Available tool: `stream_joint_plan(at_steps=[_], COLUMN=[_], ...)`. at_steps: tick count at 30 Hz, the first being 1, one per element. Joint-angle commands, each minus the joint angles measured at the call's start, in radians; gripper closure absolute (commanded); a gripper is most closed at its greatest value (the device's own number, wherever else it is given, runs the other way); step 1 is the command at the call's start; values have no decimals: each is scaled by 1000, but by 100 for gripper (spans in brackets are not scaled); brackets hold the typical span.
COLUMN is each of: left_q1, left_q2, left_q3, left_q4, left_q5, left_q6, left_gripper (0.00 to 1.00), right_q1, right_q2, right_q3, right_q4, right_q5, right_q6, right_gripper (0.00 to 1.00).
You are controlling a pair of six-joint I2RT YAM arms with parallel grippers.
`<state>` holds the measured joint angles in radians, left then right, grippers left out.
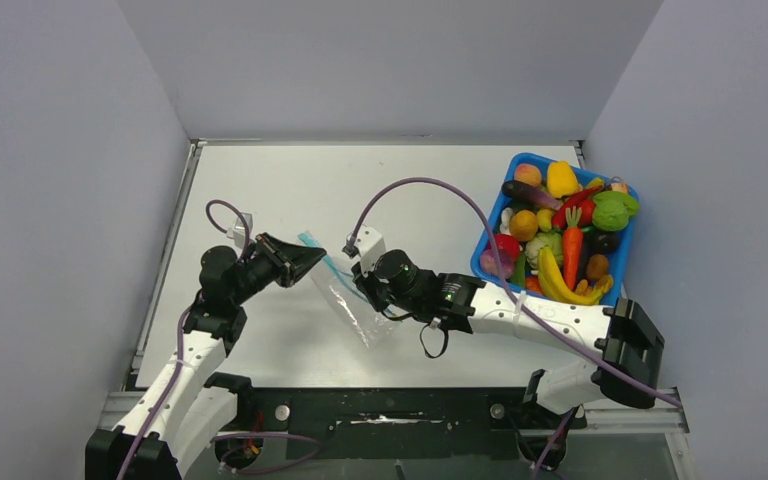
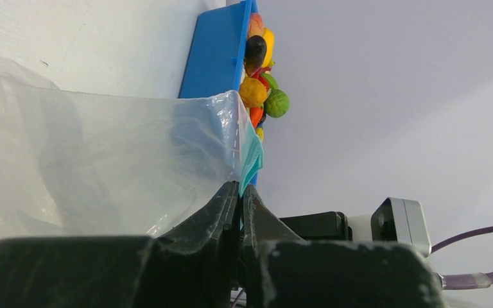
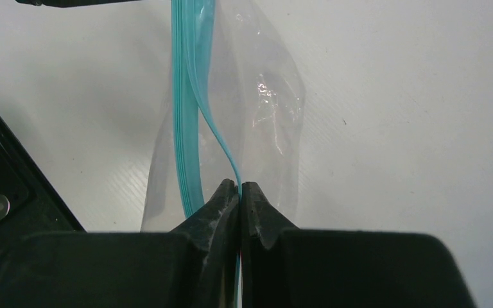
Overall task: Place the food in the zip-top bag and seal the zipper
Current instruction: Open the zipper of the food storage bag at the center of the board.
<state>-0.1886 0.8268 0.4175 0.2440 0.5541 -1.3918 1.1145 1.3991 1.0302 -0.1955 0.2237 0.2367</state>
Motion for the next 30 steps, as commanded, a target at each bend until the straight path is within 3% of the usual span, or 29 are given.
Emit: stream_joint_plan(at_steps=[1,6,9,30], left_q1=[-1,-1,-1,-5], left_q2=[-12,-20,-28,62], left_q3=[47,123,143,125], left_q4=[19,-111,-131,146], left_q5=[20,-4,0,163], left_q6=[47,160,203,233], left_gripper=[88,58,49,47], right_q1=[-7,-32,-36,-19], right_q2=[-36,-63,-78,-2], right_q3=[28,19,34,137], right_q4=[89,102,92,129], right_q5=[13,33,64,138], right_q6=[31,89,124,154], right_gripper=[100,100,100,100])
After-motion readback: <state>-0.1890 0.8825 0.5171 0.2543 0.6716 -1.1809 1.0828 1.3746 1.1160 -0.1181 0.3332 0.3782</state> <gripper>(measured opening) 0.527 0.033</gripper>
